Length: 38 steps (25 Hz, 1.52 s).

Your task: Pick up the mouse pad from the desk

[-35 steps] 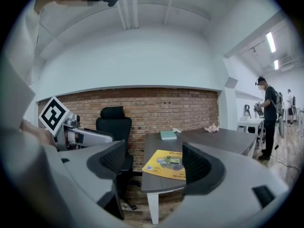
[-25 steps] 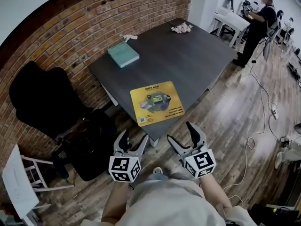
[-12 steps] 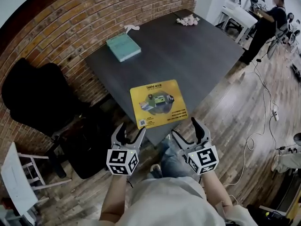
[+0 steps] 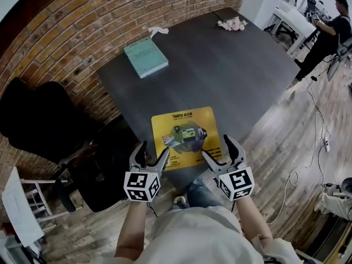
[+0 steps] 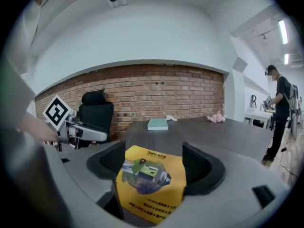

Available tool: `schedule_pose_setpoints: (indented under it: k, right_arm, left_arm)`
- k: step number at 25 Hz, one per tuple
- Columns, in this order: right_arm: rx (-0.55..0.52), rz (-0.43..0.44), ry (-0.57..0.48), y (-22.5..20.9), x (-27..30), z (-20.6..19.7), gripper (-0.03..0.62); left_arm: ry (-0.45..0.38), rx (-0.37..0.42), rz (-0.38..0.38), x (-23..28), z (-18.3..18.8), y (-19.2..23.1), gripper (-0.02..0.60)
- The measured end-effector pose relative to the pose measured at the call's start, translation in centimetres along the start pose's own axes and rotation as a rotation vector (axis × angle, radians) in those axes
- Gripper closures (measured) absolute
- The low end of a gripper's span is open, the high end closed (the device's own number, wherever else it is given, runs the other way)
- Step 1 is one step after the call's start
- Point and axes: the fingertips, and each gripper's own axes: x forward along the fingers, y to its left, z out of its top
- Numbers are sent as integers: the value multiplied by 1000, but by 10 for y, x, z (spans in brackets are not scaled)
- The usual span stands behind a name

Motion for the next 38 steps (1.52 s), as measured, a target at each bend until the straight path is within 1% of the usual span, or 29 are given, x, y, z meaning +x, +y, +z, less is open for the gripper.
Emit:
schedule_pose_setpoints:
  k: [10,19,24,27,30,34,38]
  right_arm:
    - [-25,84,119,-50,78,-18,240]
    - [-54,145,241,-80,137,-51,240]
    - [-79,171,334,-89,162,-76,240]
    - [-92,192,389,-90,170,-91,240]
    - [-102,197,426,-92,176,-102,240]
    - [-86,202,458,-96,181,-111,237]
    - [-75,211,457,-97,182,-112,227]
  left_arm:
    - [128,20,48,74,-12,31,233]
    - [266,42,45,127,-37,55,209]
    - [327,92,43,149,-49,67,192]
    - [370,125,50,158,-58,73,192]
    - [416,137,46,163,-69,76,192]
    - [420,126,43,164,-71,76,192]
    - [411,127,50,164,-71,76,192]
